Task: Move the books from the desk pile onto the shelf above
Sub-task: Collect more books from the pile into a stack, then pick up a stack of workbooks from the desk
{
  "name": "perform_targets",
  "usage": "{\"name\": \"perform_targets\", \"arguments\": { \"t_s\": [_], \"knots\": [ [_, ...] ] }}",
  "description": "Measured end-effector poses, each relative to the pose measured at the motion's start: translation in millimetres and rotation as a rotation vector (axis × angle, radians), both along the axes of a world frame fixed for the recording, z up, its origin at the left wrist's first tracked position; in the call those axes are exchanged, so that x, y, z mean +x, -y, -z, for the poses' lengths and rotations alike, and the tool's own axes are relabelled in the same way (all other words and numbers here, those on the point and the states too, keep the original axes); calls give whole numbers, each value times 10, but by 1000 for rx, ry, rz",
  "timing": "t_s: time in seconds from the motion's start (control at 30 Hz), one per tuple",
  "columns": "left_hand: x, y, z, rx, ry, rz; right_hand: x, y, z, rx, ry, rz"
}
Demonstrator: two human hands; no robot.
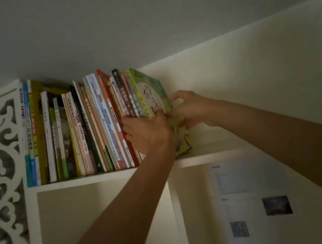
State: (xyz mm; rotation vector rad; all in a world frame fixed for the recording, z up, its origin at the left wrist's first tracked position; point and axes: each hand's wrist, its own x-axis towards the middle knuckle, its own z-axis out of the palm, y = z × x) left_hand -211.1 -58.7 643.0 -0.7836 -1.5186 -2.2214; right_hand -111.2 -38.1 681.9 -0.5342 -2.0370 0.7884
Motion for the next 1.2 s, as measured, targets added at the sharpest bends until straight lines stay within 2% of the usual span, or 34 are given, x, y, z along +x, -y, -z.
{"name": "perform_targets", "arguments": {
  "t_s": [0.07,0.17,0.27,0.33,0.4,0.5,0.77,0.87,0.97,1.07,1.2],
  "knots": [
    [48,-85,-6,-98,3,-88,-93,-68,3,-51,55,-48],
    [-99,-32,80,-115,-166,-27,-87,-138,-33,-109,89,-111],
    [-590,193,318,-131,-560,-60,-4,-169,-39,-172,219,-254],
    [-936,324,438,-284,-872,-248,-32,-134,39,-143,282,-306],
    [-1195,376,465,-478,-1021,-285,-169,-113,154,-55,276,-267],
    [-1353,387,450,-562,-1019,-274,-348,-153,244,50,220,-212],
    [-1084,427,399,-724,-898,-336,-458,-289,276,-2,156,-99],
    [-1025,458,393,-704,-891,-252,-423,-209,331,-14,134,-30],
    [-971,479,454,-612,-891,-192,-366,-18,445,168,134,127],
    [-757,518,673,-402,-925,-56,-203,132,514,306,11,309],
    [-231,590,1208,-160,-999,157,357,389,865,423,-157,409]
  ]
}}
